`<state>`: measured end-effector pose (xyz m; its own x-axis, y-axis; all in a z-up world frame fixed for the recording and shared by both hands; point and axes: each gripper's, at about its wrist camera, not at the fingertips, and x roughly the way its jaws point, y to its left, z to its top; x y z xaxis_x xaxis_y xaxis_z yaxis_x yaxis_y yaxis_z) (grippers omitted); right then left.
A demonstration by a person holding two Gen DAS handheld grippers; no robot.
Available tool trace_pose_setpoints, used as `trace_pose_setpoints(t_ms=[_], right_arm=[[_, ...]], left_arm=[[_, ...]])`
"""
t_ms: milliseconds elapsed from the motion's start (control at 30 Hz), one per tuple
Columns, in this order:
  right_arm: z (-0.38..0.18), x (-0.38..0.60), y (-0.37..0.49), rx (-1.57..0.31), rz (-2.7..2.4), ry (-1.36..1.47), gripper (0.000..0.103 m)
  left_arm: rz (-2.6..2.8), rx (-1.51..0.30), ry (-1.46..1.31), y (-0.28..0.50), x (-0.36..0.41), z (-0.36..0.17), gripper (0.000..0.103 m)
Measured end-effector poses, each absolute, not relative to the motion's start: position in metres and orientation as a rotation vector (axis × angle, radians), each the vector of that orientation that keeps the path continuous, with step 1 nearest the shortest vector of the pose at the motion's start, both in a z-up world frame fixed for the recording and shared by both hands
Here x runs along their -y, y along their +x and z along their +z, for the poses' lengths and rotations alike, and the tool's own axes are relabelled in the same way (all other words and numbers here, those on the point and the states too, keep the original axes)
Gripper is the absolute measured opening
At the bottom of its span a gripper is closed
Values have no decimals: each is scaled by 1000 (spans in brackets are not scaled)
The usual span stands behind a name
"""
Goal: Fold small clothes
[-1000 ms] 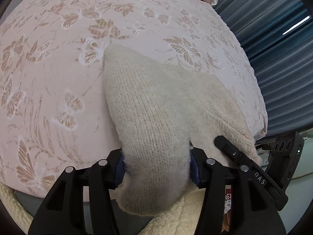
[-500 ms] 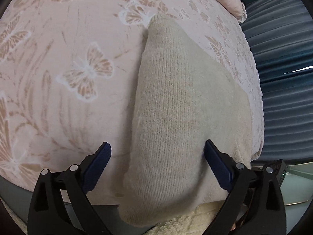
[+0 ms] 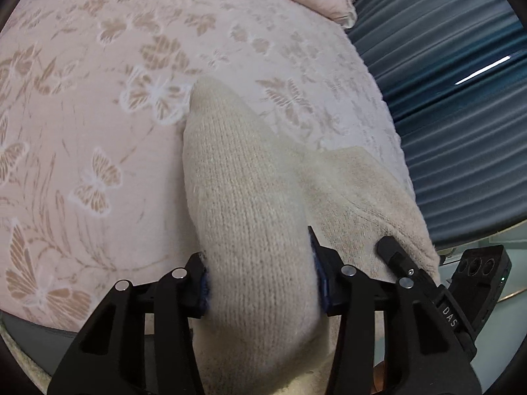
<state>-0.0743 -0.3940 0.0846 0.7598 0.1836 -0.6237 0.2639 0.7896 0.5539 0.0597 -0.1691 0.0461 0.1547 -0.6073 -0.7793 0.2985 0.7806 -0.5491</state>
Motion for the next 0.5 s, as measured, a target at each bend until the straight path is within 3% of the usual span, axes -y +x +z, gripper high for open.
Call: trace_pose_setpoints(t_ms=[233,500], right_arm=[[218,366,-112,-417,-16,509,36],[335,296,-124,-119,146,345,36]], left_arm=[[-835,-920,-299,33,156,186,45],[-897,-513,-296,-3,66,326,46]])
